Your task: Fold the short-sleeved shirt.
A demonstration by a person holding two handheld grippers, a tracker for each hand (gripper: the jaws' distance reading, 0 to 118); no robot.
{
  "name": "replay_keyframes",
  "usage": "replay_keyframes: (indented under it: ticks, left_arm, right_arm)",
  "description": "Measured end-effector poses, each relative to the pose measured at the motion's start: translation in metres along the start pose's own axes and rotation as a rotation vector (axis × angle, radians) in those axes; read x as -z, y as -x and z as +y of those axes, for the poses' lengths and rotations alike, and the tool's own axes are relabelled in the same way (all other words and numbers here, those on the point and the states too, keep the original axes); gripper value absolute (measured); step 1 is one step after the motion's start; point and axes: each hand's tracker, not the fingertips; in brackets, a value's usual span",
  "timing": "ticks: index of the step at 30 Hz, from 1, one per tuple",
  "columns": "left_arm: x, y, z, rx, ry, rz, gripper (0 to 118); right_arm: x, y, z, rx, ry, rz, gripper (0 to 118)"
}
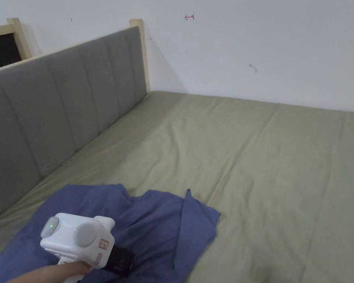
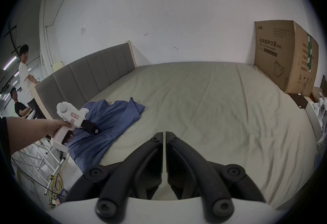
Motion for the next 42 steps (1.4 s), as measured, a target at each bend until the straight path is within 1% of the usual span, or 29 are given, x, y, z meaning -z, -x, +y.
replay_keyframes:
  ticks: [1, 2, 3, 4, 5, 6, 8, 9, 10, 12, 15, 17, 19, 23, 25, 27, 29, 33, 35, 36, 38, 39, 40, 42]
  left_arm:
    - [-0.005, -0.001, -0.003, 0.004, -0.033, 0.006, 118]
    - [-0.012, 0.0, -0.005, -0.001, -0.021, -0.001, 116]
    - [-0.015, -0.001, -0.006, -0.004, -0.027, 0.007, 107]
    - [-0.021, -0.002, -0.011, -0.006, -0.06, 0.013, 92]
    - [-0.029, -0.004, -0.015, 0.0, -0.114, 0.009, 64]
    - [-0.039, -0.004, -0.015, 0.005, -0.156, 0.024, 0]
    - [-0.057, -0.01, -0.021, 0.011, -0.222, 0.122, 0]
    - [-0.067, -0.009, -0.026, 0.012, -0.231, 0.138, 0]
    - [-0.077, -0.003, -0.026, 0.008, -0.238, 0.081, 0]
    - [-0.107, -0.002, -0.025, 0.011, -0.265, 0.079, 0]
    - [-0.186, -0.005, -0.01, 0.01, -0.432, 0.066, 0]
    - [-0.245, -0.015, -0.004, 0.023, -0.556, 0.006, 0]
    - [-0.3, -0.037, 0.009, 0.088, -0.648, 0.0, 0]
    - [-0.394, -0.103, 0.029, 0.246, -0.787, -0.105, 0]
    - [-0.426, -0.138, 0.039, 0.285, -0.828, -0.181, 0]
    - [-0.449, -0.173, 0.045, 0.322, -0.864, -0.3, 0]
    - [-0.465, -0.215, 0.05, 0.357, -0.9, -0.342, 0]
    - [-0.465, -0.292, 0.059, 0.446, -0.862, -0.443, 0]
    - [-0.445, -0.329, 0.065, 0.522, -0.803, -0.484, 0]
    - [-0.433, -0.344, 0.067, 0.535, -0.765, -0.509, 0]
    - [-0.388, -0.374, 0.076, 0.531, -0.611, -0.625, 0]
    - [-0.36, -0.388, 0.08, 0.5, -0.529, -0.656, 0]
    - [-0.326, -0.405, 0.081, 0.468, -0.45, -0.66, 0]
    - [-0.253, -0.428, 0.081, 0.434, -0.301, -0.605, 0]
  right_arm:
    - [0.001, 0.002, -0.001, 0.004, 0.002, 0.008, 3]
    - [0.002, 0.005, -0.002, 0.006, 0.005, 0.016, 3]
    - [0.001, 0.007, -0.003, 0.007, 0.009, 0.022, 3]
    - [0.001, 0.01, -0.002, 0.004, 0.015, 0.028, 3]
    - [-0.001, 0.012, -0.001, -0.002, 0.022, 0.034, 3]
    - [-0.004, 0.014, 0.0, -0.01, 0.022, 0.042, 3]
    - [-0.013, 0.017, 0.003, -0.042, 0.004, 0.053, 3]
    - [-0.018, 0.018, 0.005, -0.06, -0.009, 0.051, 3]
    - [-0.023, 0.018, 0.008, -0.077, -0.02, 0.052, 3]
    - [-0.034, 0.017, 0.012, -0.088, -0.041, 0.052, 3]
    - [-0.054, 0.01, 0.021, -0.057, -0.082, 0.054, 3]
    - [-0.067, 0.003, 0.025, -0.031, -0.106, 0.045, 3]
    - [-0.078, -0.004, 0.027, -0.014, -0.124, 0.034, 3]
    - [-0.1, -0.018, 0.03, 0.025, -0.154, 0.01, 3]
    - [-0.112, -0.026, 0.03, 0.042, -0.17, -0.005, 3]
    - [-0.123, -0.034, 0.031, 0.058, -0.187, -0.02, 3]
    - [-0.134, -0.045, 0.031, 0.074, -0.2, -0.036, 3]
    - [-0.156, -0.069, 0.032, 0.092, -0.219, -0.094, 3]
    - [-0.166, -0.084, 0.03, 0.107, -0.231, -0.136, 3]
    - [-0.169, -0.091, 0.029, 0.117, -0.233, -0.155, 4]
    - [-0.174, -0.107, 0.023, 0.147, -0.231, -0.195, 3]
    - [-0.175, -0.115, 0.02, 0.162, -0.225, -0.212, 3]
    - [-0.175, -0.123, 0.016, 0.178, -0.219, -0.224, 3]
    - [-0.173, -0.135, 0.008, 0.201, -0.196, -0.252, 3]
